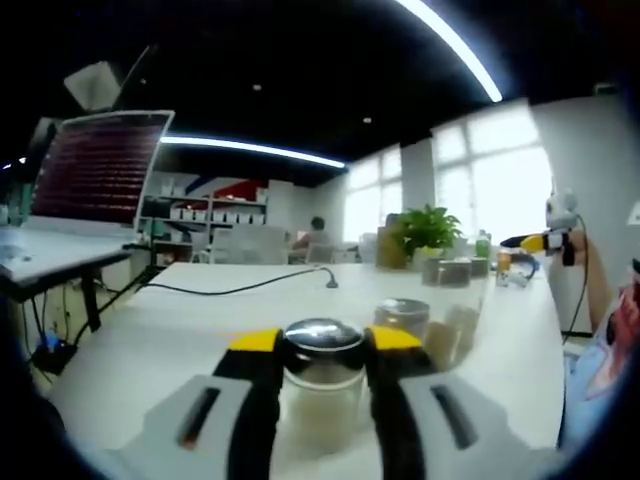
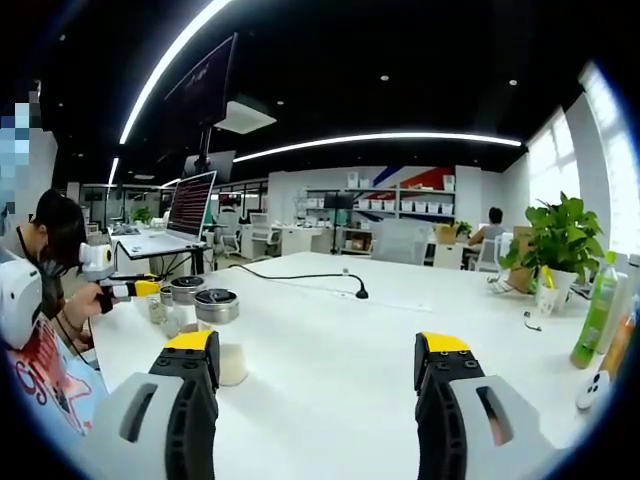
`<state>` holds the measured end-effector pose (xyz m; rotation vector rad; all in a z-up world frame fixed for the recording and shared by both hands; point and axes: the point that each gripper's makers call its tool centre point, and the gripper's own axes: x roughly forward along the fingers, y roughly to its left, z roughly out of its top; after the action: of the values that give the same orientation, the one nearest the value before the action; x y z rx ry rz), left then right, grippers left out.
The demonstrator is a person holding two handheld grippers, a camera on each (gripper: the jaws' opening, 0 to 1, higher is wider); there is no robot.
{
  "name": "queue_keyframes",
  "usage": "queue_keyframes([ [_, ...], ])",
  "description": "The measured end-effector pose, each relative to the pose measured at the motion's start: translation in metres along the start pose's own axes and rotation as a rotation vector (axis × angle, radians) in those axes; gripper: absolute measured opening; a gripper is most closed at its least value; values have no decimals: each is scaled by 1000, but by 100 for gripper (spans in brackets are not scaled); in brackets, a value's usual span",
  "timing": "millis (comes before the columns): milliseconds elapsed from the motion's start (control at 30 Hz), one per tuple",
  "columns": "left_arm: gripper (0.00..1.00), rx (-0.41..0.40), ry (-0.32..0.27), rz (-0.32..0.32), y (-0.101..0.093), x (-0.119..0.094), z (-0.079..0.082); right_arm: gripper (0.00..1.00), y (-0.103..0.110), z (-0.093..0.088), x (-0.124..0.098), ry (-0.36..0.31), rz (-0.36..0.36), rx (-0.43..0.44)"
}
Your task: Rotate the seasoning bottle until the label or dispensing opening points toward the visible target arrow and the bottle remains upright within the marked orientation range
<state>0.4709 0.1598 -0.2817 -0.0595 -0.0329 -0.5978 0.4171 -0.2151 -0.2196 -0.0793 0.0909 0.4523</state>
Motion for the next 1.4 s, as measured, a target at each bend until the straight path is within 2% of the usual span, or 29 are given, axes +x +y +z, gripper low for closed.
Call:
queue_keyframes([
  [267, 33, -11, 11, -106, -2, 5, 0, 82, -2, 0, 0, 2, -3, 1],
  [667, 33, -14, 34, -199, -4, 8, 1, 82, -3, 5, -1, -8, -7, -17],
  [967, 33, -21, 54, -320, -6, 8, 0, 82, -5, 7, -4, -18, -8, -14],
  [1033, 33, -16, 65, -356, -8, 8, -1, 82, -6, 8, -5, -23, -15, -16],
  [1400, 33, 11, 121, -449, -12, 9, -3, 82, -7, 11, -7, -33, -25, -32],
])
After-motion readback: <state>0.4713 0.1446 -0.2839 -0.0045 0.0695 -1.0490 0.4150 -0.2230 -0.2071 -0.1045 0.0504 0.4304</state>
